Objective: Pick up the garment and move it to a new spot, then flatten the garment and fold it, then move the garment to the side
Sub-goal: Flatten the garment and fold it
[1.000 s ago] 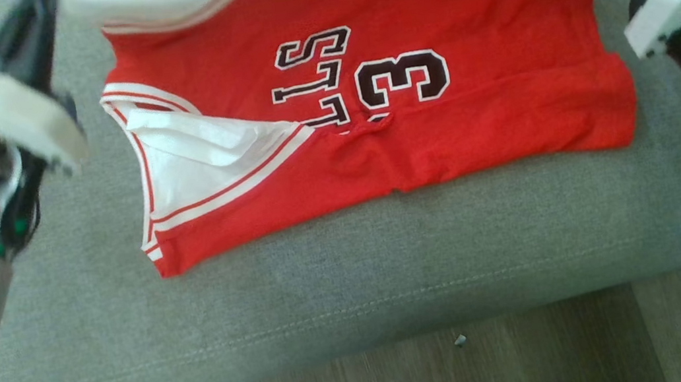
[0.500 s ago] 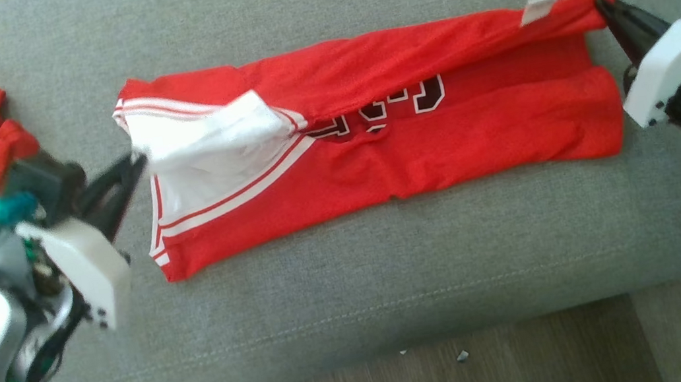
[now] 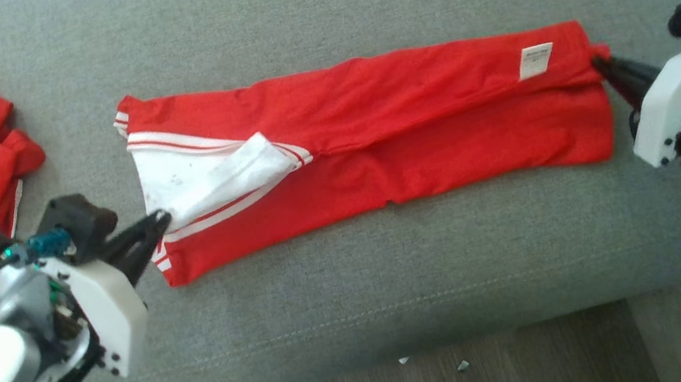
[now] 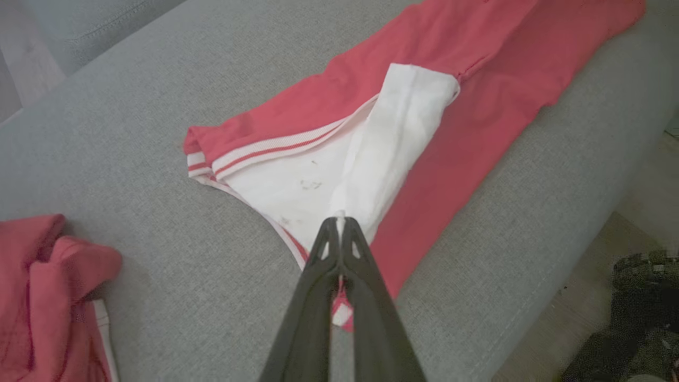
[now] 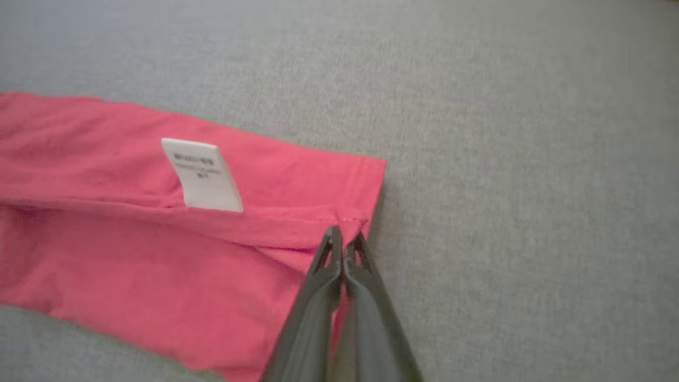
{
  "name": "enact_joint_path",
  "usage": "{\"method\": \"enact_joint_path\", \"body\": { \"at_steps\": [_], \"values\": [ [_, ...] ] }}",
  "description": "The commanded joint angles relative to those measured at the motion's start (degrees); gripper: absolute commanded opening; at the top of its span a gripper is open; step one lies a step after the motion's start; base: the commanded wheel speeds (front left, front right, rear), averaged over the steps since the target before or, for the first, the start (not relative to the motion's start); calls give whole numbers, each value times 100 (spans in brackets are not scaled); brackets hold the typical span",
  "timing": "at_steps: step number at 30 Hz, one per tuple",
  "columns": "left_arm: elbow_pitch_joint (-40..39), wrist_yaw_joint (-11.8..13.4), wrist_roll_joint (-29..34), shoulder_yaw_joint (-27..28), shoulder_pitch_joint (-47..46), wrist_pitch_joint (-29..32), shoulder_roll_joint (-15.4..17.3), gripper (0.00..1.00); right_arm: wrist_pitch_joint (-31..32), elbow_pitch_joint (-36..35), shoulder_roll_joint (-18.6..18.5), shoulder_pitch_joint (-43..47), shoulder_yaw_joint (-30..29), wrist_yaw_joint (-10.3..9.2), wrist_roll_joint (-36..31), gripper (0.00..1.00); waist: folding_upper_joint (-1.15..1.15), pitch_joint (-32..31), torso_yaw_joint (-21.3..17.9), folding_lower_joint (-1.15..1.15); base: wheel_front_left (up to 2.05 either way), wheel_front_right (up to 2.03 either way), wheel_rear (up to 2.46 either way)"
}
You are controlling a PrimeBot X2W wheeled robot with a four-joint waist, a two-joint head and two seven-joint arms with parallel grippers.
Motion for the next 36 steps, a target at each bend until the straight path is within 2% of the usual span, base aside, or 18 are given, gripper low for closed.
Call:
{"method": "enact_joint_path", "body": {
  "at_steps": [1,2,3,4,5,6,10,16,20,23,26,31,36],
  "values": [
    [-171,0,-58,275,-116,6,274,0,120,-157,-175,173,-20,19,122,100,0,-12,-7,0,0,0,0],
    [-184,-5,-108,259,-74,23,262,0,231,-212,-193,212,-19,19,157,100,0,-19,-11,0,0,0,0],
    [-200,-9,-160,244,-22,31,252,13,285,-276,-214,240,-34,19,177,100,0,-38,-17,0,0,0,0],
    [-207,5,-195,234,35,21,245,51,312,-328,-221,271,-71,19,205,100,0,-78,-26,0,0,0,0],
    [-216,19,-215,223,95,-9,238,95,344,-375,-223,303,-105,19,216,100,0,-125,-37,0,0,0,0],
    [-226,29,-267,222,161,-40,224,100,355,-419,-232,324,-149,19,210,100,0,-166,-47,0,0,0,0],
    [-299,230,-475,424,315,-325,135,100,227,-507,-230,379,-455,19,152,100,0,-360,-70,0,0,0,0],
    [-359,744,-727,945,455,-1000,-135,100,-231,-596,-15,536,-1116,19,87,100,0,-661,-58,0,0,0,0],
    [-345,1136,-981,1348,607,-1571,-504,100,-693,-713,272,686,-1597,19,-94,100,0,-834,-51,0,0,0,0],
    [-339,1337,-1117,1561,729,-1976,-793,100,-1043,-803,548,847,-1990,19,-260,100,0,-936,-36,0,0,0,0],
    [-267,1400,-1225,1695,852,-2393,-1081,100,-1351,-893,859,1038,-2358,19,-484,100,0,-1023,-26,0,0,0,0],
    [72,1365,-1176,1872,1071,-2828,-1510,100,-1737,-1052,1439,1428,-2963,19,-970,100,0,-1136,-6,0,0,0,0],
    [305,1151,-838,2060,1241,-2914,-1920,100,-1877,-1375,1879,1796,-3356,19,-1614,100,0,-1069,11,0,0,0,0]
  ]
}}
